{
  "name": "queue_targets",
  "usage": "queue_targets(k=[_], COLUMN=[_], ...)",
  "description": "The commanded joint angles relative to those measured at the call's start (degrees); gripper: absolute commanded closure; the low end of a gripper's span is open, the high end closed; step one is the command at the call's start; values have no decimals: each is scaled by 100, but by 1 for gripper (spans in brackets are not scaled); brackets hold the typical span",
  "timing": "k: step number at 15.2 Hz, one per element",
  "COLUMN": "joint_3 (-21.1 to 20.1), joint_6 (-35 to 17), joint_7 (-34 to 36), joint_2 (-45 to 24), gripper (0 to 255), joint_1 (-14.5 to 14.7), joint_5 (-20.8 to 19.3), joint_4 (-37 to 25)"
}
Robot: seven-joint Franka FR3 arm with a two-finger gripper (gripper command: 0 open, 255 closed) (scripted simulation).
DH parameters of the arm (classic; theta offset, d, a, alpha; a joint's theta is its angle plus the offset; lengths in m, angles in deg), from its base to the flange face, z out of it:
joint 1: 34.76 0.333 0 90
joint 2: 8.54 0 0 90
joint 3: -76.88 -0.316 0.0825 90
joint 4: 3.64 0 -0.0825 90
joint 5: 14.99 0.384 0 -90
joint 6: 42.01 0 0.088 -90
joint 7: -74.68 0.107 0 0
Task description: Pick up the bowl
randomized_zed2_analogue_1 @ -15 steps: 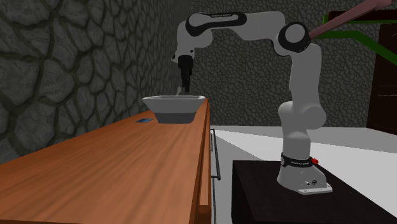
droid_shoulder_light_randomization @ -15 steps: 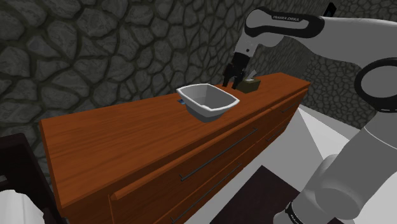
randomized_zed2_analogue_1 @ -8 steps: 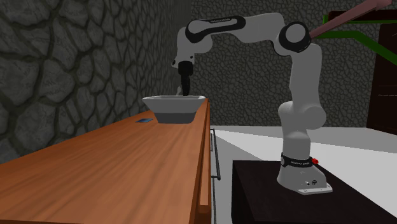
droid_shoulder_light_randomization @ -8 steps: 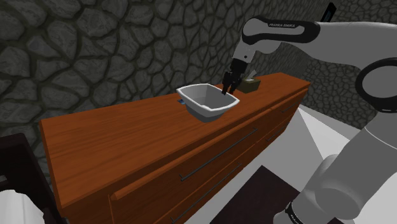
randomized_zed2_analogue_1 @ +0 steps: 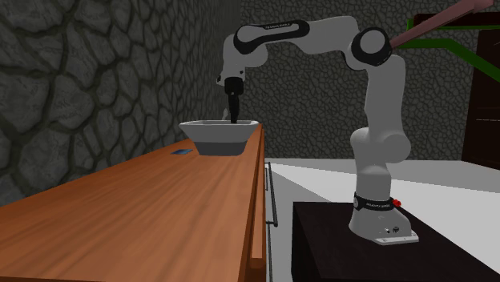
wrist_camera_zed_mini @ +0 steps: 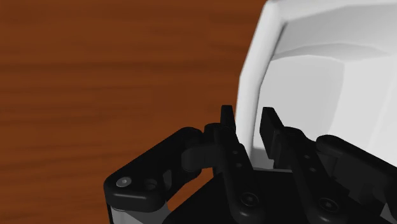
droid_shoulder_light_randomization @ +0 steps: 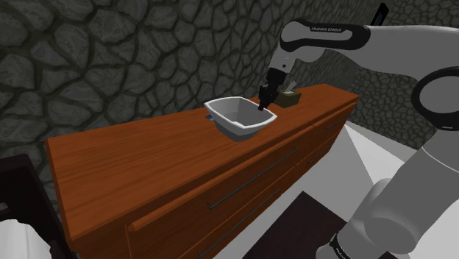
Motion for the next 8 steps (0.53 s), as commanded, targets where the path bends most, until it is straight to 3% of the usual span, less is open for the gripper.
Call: queue_targets(k=[1, 8], joint_3=[3, 19], joint_6=[10, 548], joint_7=[-7, 101], joint_2=[-26, -98], gripper=[255, 255], joint_1=[-1, -11], joint_5=[3, 16], joint_4=[-22, -640])
